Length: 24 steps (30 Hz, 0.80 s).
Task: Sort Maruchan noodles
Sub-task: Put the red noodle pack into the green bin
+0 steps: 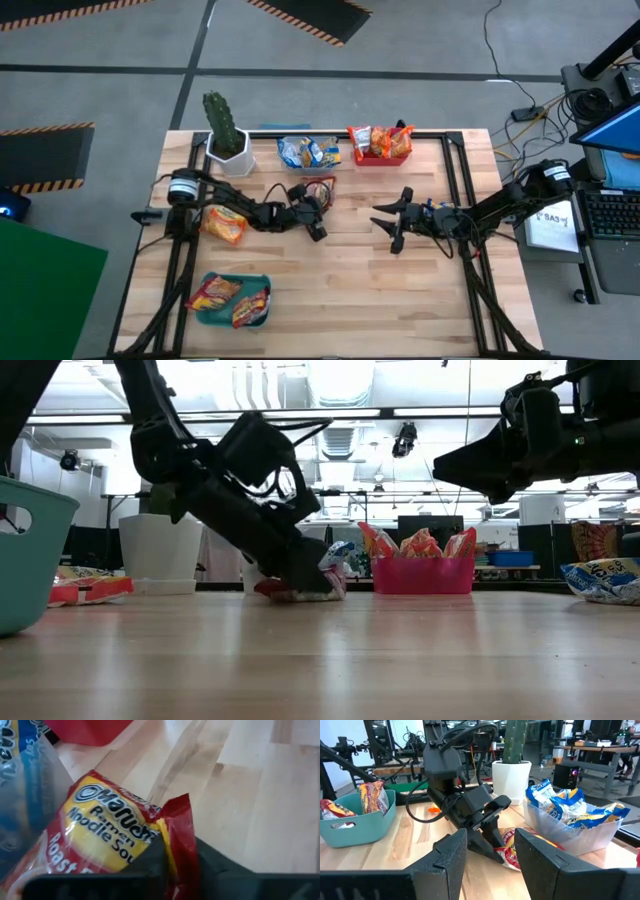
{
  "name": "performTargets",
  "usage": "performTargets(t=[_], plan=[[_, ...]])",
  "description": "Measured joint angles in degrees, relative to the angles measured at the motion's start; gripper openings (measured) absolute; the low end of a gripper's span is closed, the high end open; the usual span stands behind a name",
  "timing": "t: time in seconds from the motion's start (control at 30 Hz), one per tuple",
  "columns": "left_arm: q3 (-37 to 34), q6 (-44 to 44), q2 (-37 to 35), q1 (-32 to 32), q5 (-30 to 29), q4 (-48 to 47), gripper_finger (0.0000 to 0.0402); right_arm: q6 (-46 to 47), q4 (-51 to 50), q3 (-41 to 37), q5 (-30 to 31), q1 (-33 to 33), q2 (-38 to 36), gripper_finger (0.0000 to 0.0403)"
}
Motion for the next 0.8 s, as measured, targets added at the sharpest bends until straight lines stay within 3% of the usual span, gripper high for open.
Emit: performTargets(t=[0.1, 0.33, 0.47, 0.8], plan=[[-0.1, -0.4, -0.7, -0.6, 0.1, -0.4, 0.0011, 0.0, 0.0, 0.0, 0.0, 0.0, 0.0, 0.0155], [-0.1, 0.6, -3.2, -3.5, 1.6, -0.8, 0.0006, -0.7, -5.5, 2.9, 0.1, 0.0, 0.0, 0.0155], [-0.1, 3.4, -5.7, -5.9, 5.1, -0.8, 0.0006, -0.7, -17.3, 7.9, 0.0, 0.0, 0.0, 0.0155], [-0.1, 4.3, -11.0, -8.4, 5.1, -2.8, 0.0005, 3.5, -53.7, 25.4, -3.5, 0.0, 0.0, 0.0178]])
